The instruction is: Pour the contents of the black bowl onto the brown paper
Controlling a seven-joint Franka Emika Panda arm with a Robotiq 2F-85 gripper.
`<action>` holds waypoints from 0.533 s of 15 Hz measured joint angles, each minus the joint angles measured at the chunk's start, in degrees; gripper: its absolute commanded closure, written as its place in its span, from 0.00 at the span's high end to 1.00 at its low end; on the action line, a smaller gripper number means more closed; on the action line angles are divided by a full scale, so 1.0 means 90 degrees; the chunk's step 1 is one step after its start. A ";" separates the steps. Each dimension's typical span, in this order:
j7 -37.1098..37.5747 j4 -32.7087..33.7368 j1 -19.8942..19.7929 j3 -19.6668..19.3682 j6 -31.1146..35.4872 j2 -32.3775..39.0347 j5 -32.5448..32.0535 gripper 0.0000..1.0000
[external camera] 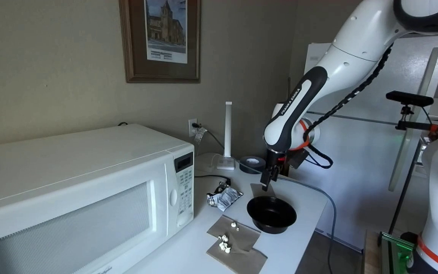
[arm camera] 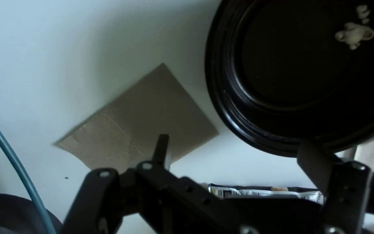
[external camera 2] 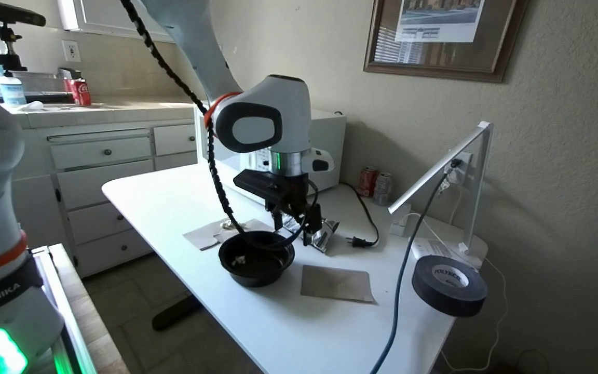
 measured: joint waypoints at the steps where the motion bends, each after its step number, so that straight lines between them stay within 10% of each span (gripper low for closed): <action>1: 0.0338 0.0002 -0.0122 0.0137 -0.0136 -0.0136 -0.0389 1.00; 8: 0.1751 -0.0006 -0.1824 0.2063 -0.1236 -0.1170 -0.1632 1.00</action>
